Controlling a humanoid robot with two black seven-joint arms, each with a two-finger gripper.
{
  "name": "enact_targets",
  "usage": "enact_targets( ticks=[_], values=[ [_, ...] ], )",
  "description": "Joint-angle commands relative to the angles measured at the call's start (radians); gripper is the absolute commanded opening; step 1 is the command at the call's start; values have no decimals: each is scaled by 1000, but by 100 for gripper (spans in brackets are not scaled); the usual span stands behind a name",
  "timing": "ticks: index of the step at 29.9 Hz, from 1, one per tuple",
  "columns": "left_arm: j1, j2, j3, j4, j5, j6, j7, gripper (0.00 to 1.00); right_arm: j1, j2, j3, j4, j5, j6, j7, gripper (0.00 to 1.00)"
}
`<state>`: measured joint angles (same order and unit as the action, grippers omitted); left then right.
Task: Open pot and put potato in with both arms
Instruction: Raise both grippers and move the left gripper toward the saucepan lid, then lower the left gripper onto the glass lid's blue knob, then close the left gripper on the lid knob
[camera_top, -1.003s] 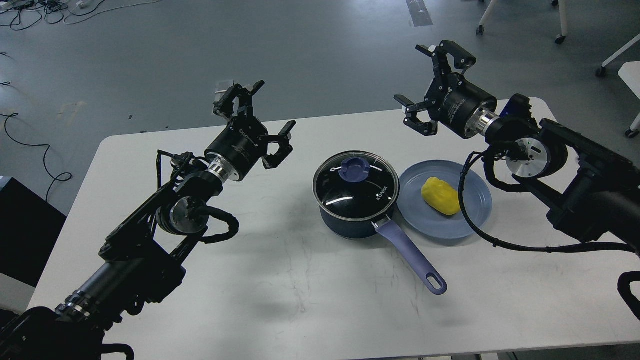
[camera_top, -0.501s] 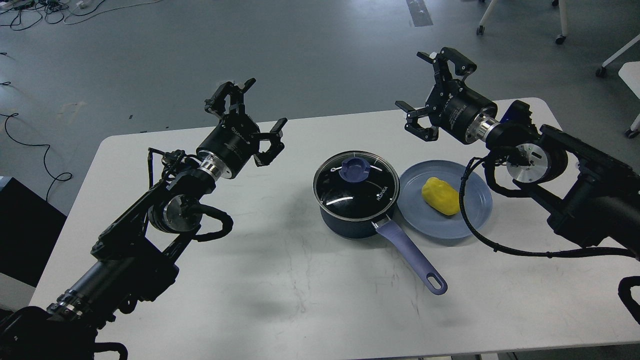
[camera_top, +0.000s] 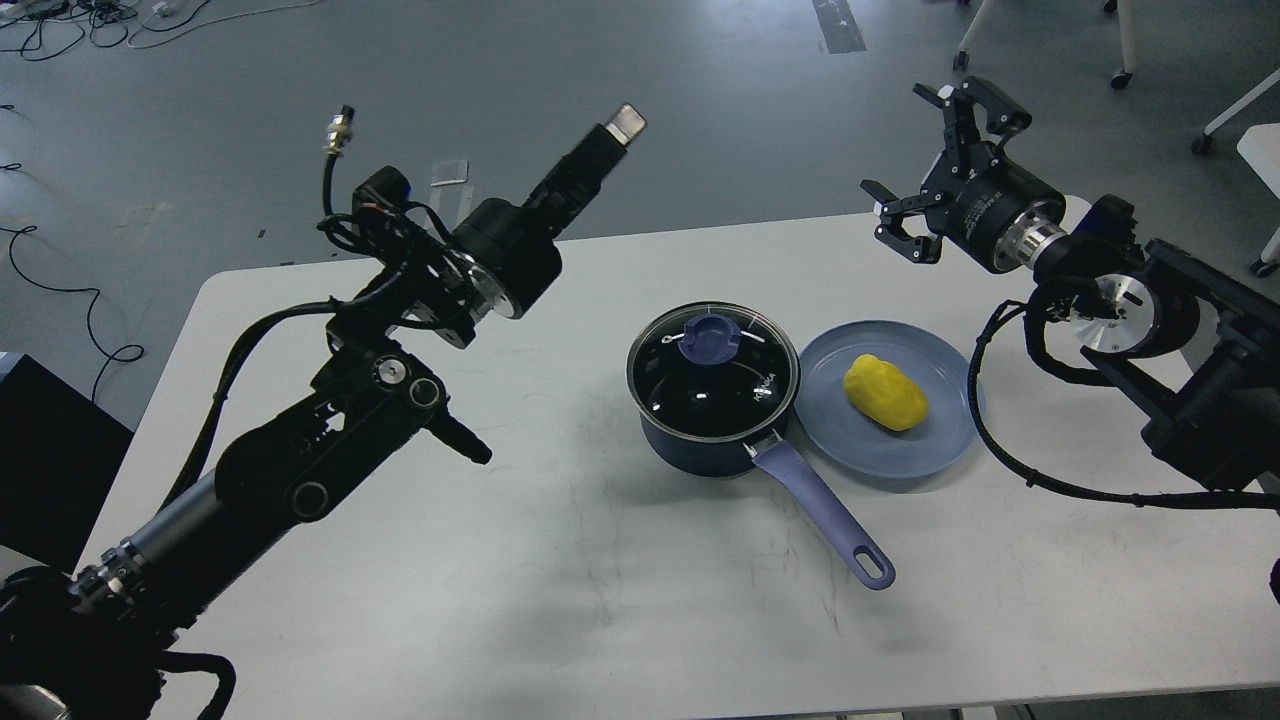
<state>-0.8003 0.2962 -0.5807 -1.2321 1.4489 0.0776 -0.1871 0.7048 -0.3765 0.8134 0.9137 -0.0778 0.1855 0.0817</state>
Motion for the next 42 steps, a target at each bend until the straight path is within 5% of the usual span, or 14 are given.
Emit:
enact_targets(
  ticks=[1, 17, 35, 42],
  values=[
    [-36, -9, 110, 31, 261, 57, -5, 99, -13, -15, 1, -22, 1, -1, 1, 100],
    [-16, -75, 217, 189, 691, 126, -71, 99, -48, -38, 26, -26, 1, -29, 7, 100],
    [15, -135, 251, 286, 708, 175, -74, 99, -74, -38, 23, -29, 1, -49, 9, 100],
    [20, -137, 265, 286, 708, 180, -107, 99, -82, -36, 15, -45, 1, -52, 9, 100]
  ],
)
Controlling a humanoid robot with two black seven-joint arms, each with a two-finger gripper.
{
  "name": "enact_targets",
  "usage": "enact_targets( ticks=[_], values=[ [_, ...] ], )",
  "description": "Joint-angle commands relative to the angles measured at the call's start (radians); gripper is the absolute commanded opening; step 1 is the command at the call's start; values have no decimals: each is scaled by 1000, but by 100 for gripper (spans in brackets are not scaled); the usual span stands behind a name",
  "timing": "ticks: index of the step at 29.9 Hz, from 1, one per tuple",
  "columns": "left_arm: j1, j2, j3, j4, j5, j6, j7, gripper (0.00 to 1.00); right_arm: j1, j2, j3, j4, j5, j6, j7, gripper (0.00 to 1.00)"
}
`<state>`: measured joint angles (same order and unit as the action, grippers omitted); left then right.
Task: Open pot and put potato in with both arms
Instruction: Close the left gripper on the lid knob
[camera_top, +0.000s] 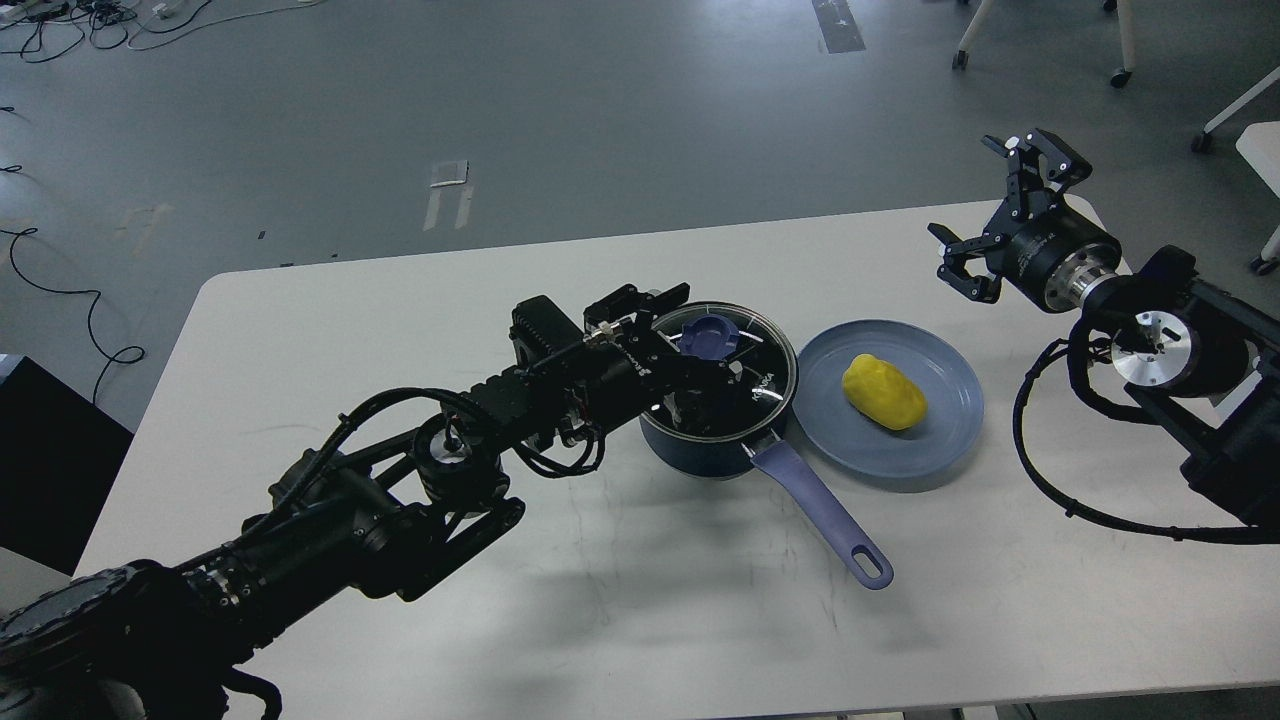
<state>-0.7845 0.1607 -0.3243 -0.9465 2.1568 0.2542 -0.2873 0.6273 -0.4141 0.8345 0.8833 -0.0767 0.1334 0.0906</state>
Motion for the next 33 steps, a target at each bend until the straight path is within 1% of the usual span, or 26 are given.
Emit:
enact_targets(
  ticks=[1, 33],
  values=[
    [4, -3, 13, 0, 2, 10, -7, 99, -5, 1, -9, -26, -2, 0, 0, 100],
    [7, -55, 16, 100, 8, 16, -7, 98, -17, 6, -12, -35, 0, 3, 1, 100]
  ],
)
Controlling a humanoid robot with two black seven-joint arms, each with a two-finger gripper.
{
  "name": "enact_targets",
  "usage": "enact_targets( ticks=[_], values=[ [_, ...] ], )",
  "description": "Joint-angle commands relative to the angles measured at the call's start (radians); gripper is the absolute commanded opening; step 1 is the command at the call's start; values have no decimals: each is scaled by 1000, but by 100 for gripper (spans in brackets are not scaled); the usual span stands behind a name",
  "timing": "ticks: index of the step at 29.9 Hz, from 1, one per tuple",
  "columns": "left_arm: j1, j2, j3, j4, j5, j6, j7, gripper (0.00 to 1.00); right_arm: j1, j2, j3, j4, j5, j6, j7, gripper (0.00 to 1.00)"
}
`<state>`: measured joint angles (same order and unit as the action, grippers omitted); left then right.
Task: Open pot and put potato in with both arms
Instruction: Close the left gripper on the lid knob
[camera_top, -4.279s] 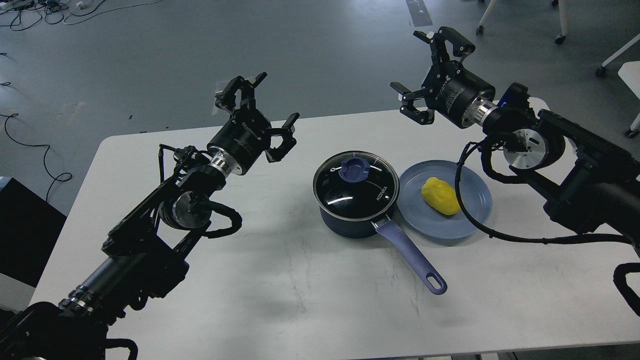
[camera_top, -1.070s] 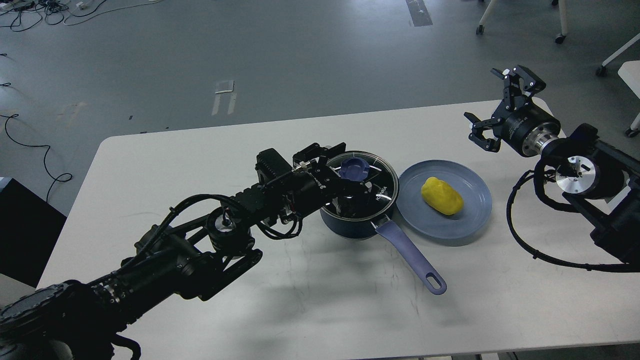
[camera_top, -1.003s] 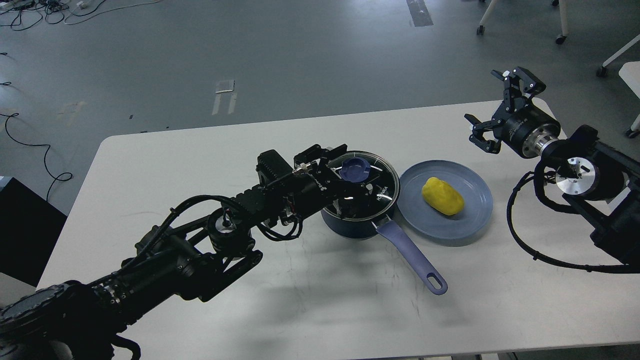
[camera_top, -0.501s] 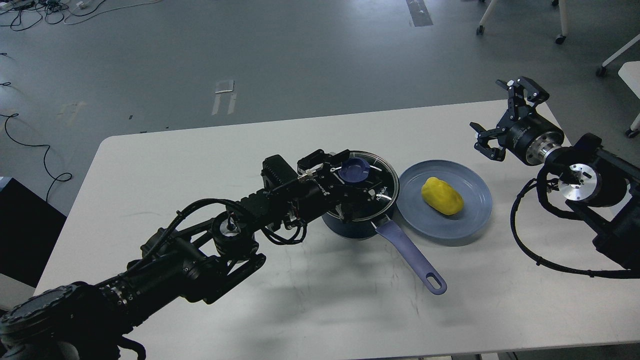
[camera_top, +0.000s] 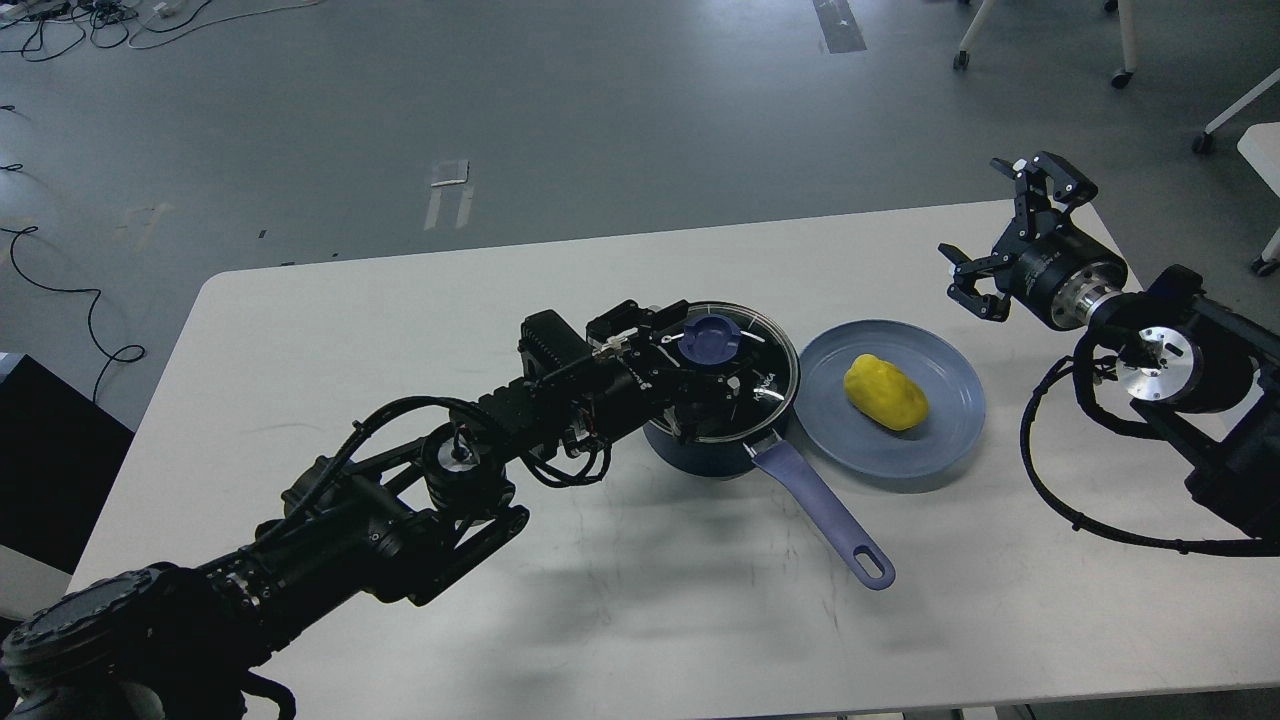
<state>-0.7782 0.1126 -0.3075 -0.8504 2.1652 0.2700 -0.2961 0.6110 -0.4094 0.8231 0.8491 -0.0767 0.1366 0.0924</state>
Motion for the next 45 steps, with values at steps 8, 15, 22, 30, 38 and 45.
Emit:
enact_targets(
  ticks=[8, 15, 22, 30, 38, 45],
  values=[
    [-1, -11, -1, 4, -1, 0, 0, 98, 1, 1, -2, -1, 0, 0, 0, 100],
    [-1, -11, -1, 10, -4, 0, 0, 97, 1, 3, -2, 1, 0, 0, 0, 100],
    [-3, -11, -1, 27, -10, 0, -5, 87, 1, 4, -4, -1, -1, 0, 0, 100],
    [-4, -11, 7, 36, -12, 0, -24, 79, 1, 6, -4, -1, -1, 0, 1, 100],
    [-9, -11, 25, 36, -28, 0, -29, 78, 0, 9, -4, -2, -1, 0, 1, 100],
    [-6, -11, 28, 36, -30, 34, -40, 71, 0, 9, -4, -2, -1, 0, 1, 100]
  ],
)
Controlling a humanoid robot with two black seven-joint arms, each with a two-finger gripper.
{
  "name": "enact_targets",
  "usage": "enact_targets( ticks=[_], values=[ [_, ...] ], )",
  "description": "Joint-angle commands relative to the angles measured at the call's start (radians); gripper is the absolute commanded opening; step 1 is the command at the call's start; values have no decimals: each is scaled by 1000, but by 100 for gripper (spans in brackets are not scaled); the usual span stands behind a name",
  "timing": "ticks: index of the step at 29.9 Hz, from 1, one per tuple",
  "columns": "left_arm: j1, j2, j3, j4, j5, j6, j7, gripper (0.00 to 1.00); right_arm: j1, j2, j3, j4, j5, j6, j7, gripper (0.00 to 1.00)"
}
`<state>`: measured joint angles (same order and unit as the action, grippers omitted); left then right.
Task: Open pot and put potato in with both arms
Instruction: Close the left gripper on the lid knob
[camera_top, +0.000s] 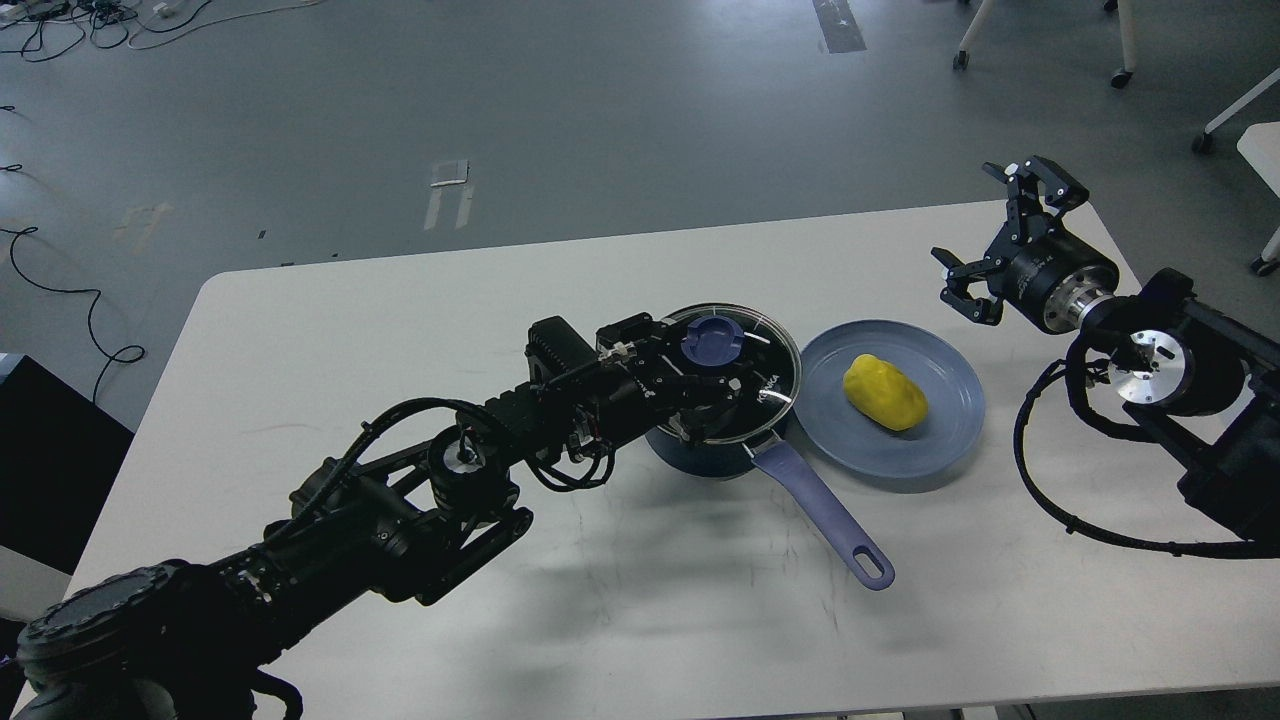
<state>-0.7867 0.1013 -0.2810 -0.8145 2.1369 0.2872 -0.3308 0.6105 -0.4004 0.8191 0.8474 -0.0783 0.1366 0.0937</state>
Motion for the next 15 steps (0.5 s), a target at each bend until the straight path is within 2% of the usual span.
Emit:
enact_targets(
  ticks=[1, 8, 15],
  values=[
    [1, 0, 3, 0, -2, 17, -5, 71, 0, 0, 0, -1, 0, 0, 0, 100],
    [-3, 1, 5, 0, -41, 24, -7, 66, -2, 0, 0, -2, -1, -2, 0, 100],
    [-6, 5, 5, 0, -46, 35, -10, 66, 0, 0, 0, -2, 0, -2, 0, 100]
  ],
)
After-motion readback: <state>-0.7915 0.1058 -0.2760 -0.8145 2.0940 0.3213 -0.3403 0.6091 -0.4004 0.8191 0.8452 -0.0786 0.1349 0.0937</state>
